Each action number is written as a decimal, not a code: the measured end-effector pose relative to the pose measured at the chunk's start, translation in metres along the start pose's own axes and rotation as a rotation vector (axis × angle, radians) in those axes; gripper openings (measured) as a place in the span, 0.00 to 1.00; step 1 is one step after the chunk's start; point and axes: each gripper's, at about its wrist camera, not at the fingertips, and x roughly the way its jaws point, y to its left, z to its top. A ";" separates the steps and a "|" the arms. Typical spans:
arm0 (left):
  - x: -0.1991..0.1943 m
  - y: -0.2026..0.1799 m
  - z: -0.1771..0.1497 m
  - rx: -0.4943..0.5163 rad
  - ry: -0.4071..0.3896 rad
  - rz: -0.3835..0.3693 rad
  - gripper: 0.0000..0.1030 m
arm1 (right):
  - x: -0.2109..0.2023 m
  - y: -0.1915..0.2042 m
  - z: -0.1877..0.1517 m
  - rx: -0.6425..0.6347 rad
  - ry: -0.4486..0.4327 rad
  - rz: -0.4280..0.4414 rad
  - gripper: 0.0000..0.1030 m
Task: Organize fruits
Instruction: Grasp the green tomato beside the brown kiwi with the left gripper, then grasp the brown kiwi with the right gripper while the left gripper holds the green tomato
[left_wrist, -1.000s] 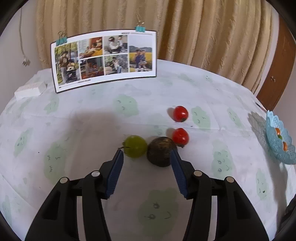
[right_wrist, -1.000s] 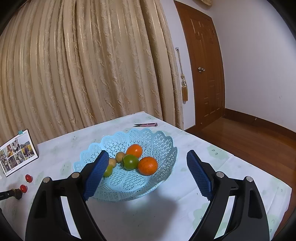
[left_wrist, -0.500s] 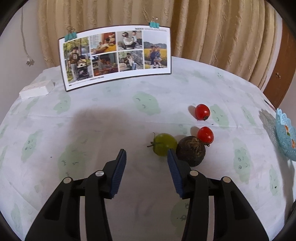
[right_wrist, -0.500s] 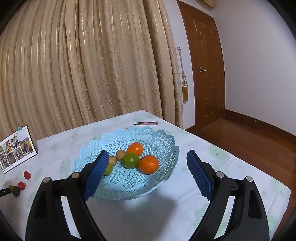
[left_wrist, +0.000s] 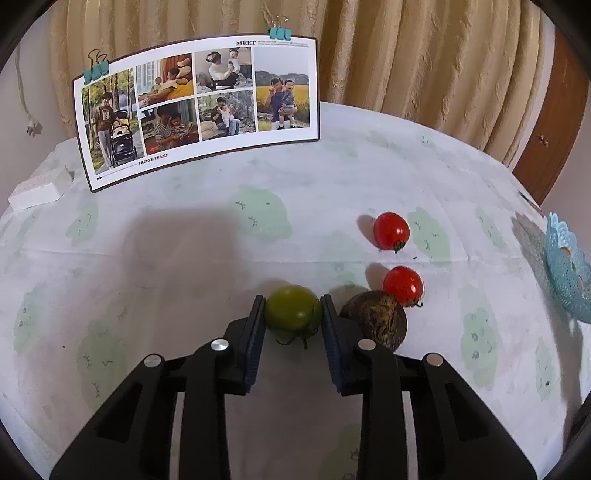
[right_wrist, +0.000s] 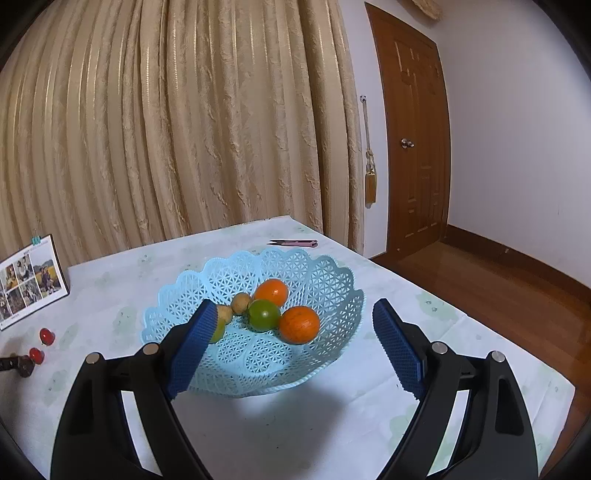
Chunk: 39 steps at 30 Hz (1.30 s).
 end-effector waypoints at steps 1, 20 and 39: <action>0.000 0.001 0.000 -0.007 -0.003 -0.006 0.29 | 0.000 0.002 0.000 -0.008 0.000 -0.003 0.85; -0.049 0.033 -0.001 -0.150 -0.161 0.053 0.29 | -0.001 0.172 -0.010 -0.216 0.315 0.525 0.85; -0.077 0.060 -0.002 -0.272 -0.230 0.068 0.29 | 0.012 0.347 -0.071 -0.386 0.624 0.749 0.70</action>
